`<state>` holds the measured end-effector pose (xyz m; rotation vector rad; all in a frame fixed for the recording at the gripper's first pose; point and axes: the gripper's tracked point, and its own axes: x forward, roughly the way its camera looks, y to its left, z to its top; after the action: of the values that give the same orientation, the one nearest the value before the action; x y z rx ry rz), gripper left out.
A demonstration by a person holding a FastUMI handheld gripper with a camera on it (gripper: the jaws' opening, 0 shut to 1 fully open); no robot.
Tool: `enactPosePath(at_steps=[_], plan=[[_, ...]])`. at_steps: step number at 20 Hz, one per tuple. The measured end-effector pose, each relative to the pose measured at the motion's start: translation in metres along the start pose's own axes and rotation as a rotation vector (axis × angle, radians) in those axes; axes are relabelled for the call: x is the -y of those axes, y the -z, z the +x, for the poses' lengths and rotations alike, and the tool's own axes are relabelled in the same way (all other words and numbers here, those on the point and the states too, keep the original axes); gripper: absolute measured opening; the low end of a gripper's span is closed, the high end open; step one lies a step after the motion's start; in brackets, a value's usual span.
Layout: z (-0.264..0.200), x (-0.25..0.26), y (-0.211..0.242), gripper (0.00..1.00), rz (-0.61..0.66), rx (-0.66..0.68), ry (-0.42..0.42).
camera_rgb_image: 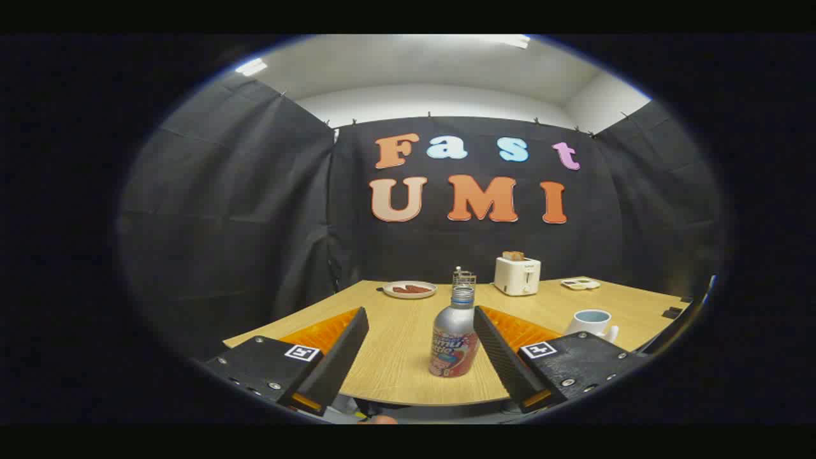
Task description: Take the bottle from table, then pour the juice into the cup, finally place the bottle on the coaster
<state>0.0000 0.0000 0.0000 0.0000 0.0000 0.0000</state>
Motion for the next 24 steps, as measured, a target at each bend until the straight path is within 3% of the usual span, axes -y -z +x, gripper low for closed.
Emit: enactPosePath(at_steps=[24], plan=[[0.007,0.023,0.027,0.98,0.032,-0.102,0.082]])
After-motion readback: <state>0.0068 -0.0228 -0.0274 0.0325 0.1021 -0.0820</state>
